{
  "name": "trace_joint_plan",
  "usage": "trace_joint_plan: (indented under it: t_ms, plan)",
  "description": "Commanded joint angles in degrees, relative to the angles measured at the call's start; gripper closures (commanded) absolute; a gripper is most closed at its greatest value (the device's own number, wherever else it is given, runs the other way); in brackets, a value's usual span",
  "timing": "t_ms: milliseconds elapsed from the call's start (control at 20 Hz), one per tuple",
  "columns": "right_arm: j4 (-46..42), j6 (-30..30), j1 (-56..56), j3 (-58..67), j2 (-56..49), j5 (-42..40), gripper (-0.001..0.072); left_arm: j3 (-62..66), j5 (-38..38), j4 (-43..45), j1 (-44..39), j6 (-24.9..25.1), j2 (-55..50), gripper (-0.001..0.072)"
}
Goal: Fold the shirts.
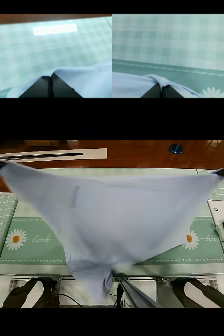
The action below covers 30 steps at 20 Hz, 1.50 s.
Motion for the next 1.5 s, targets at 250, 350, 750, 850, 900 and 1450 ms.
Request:
trace_joint_plan:
  t_ms: [250, 350, 750, 850, 900, 1450]
  plan:
    - [3.69, -4.52, 0.02, -1.03, -24.55, -21.03, 0.0687, -5.18, 24.35, -3.30, -14.36, 5.05, -29.94, 0.0680]
    - [3.74, -5.77, 0.02, -1.03, -28.76, -25.05, 0.0687, -5.18, 26.60, -3.32, -15.32, 5.05, -35.47, 0.0680]
    - [3.69, -9.33, 0.02, -1.03, -41.86, -24.79, 0.0646, -5.18, 26.21, -3.37, -18.84, 5.01, -47.71, 0.0665]
    - [4.92, -10.14, -0.15, -0.90, -41.38, -23.34, 0.0309, -4.94, 24.57, -3.32, -18.27, 4.85, -47.52, 0.0374]
    - [5.70, -11.69, -0.74, -0.15, -40.44, -20.94, 0.0267, -3.93, 21.53, -3.30, -17.16, 4.79, -47.28, 0.0242]
    - [-10.01, -10.93, -15.30, -15.47, -18.75, -9.11, 0.0268, -27.36, -1.29, 7.98, 0.04, 4.81, -23.41, 0.0297]
